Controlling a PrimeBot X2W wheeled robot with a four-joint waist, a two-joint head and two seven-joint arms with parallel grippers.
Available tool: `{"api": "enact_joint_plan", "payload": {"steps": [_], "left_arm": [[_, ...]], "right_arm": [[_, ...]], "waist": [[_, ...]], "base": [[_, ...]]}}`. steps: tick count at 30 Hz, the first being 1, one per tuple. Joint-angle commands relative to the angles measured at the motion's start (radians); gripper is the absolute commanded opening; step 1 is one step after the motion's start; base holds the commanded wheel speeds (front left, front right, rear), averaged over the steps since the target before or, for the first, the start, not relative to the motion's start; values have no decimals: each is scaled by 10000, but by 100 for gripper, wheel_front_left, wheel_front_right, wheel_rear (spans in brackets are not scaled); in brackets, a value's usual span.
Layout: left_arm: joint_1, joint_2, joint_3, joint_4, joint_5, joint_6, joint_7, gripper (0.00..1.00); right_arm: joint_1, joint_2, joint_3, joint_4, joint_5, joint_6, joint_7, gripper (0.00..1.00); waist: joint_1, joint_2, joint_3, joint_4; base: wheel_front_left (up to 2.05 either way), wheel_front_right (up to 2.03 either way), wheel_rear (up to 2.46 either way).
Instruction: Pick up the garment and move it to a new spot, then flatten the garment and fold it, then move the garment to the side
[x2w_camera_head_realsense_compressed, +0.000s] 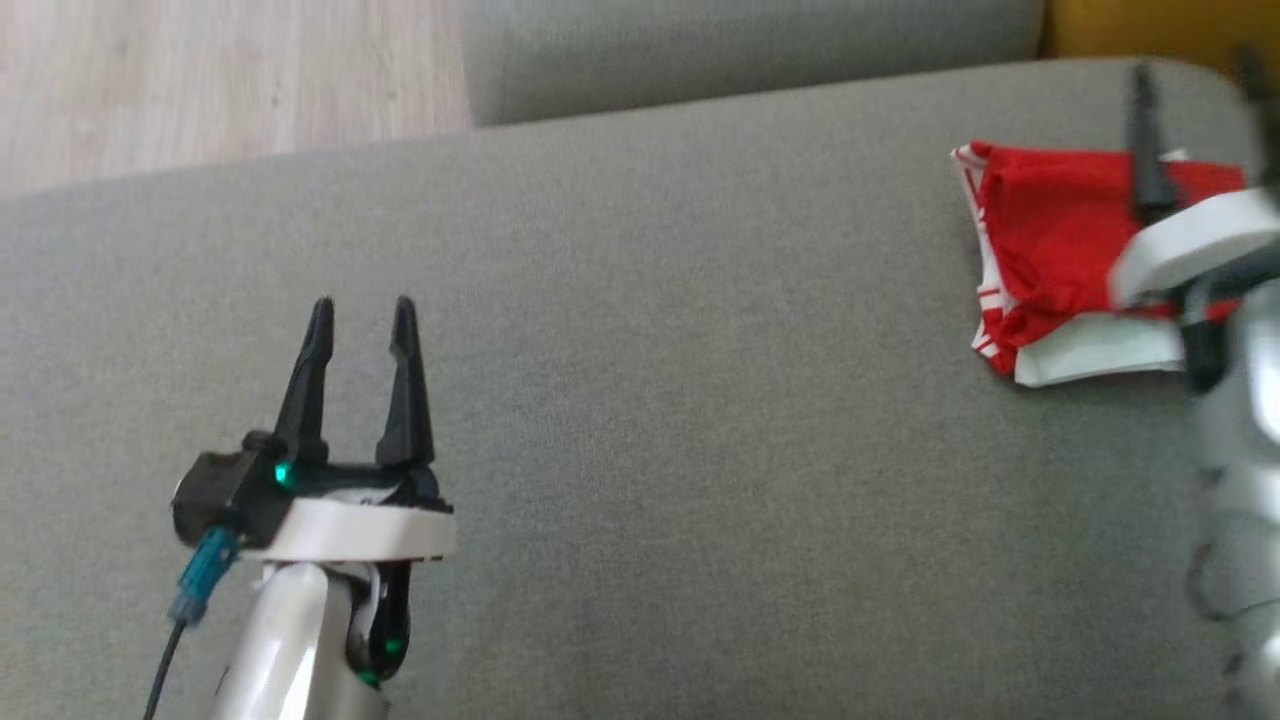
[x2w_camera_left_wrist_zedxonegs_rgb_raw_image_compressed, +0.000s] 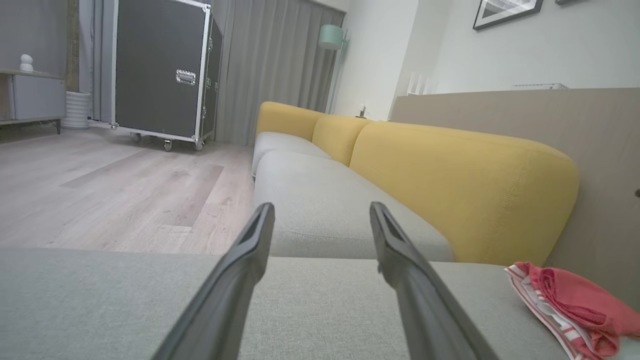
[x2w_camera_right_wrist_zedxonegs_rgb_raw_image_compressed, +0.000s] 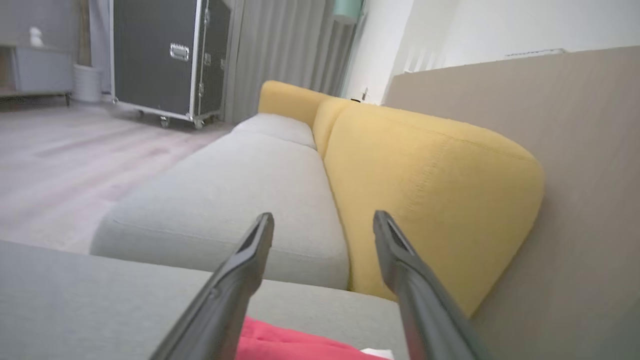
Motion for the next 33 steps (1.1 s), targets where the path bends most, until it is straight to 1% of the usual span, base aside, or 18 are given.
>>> {"api": "enact_joint_plan", "payload": {"steps": [1,5,7,11,14,17,18,20,23,25,33], "left_arm": [[-143,83,423,-398,9,11,-51,100],[166,83,587,-370,-24,-4,-51,100],[346,83,626,-375,-68,11,-51,100],[643,83,683,-345,-30,28,-51,100],[817,83,692,-265,-56,81,-51,100],[965,83,810,-189,-366,190,-51,100],[965,83,810,-189,-366,190,-51,100],[1051,83,781,-134,-405,194,-51,100],[1167,83,785,-118,-473,226,-51,100],[1205,83,850,-91,-552,277,-51,100],[1229,83,851,33,-761,218,-51,100]], "right_arm": [[-62,270,257,-497,208,-7,-109,100],[457,1113,423,-1074,649,-7,-206,100],[887,1501,320,-1323,829,-7,-267,100],[1973,2009,-20,-1725,1289,-7,-373,100],[2871,2114,-160,-1991,1539,-7,-412,100],[3750,2125,79,-2518,2309,-7,-418,100],[3750,2125,79,-2518,2309,-7,-418,100],[4269,2127,225,-2916,2564,-7,-419,100],[4832,2128,405,-3314,2628,-7,-420,100],[5005,2129,476,-3479,2614,-7,-421,100],[5048,2130,651,-3668,2586,-7,-422,100]], "waist": [[2,0,-299,5],[2,0,-640,77],[2,0,-781,103],[2,0,-905,162],[2,0,-950,225],[2,0,-950,287],[2,0,-950,287],[2,0,-918,306],[2,0,-892,309],[2,0,-887,302],[2,0,-910,247]], "base": [[0,0,0],[0,0,0],[0,0,0],[0,0,0],[0,0,0],[0,0,0],[0,0,0],[0,0,0],[0,0,0],[0,0,0],[0,0,0]]}}
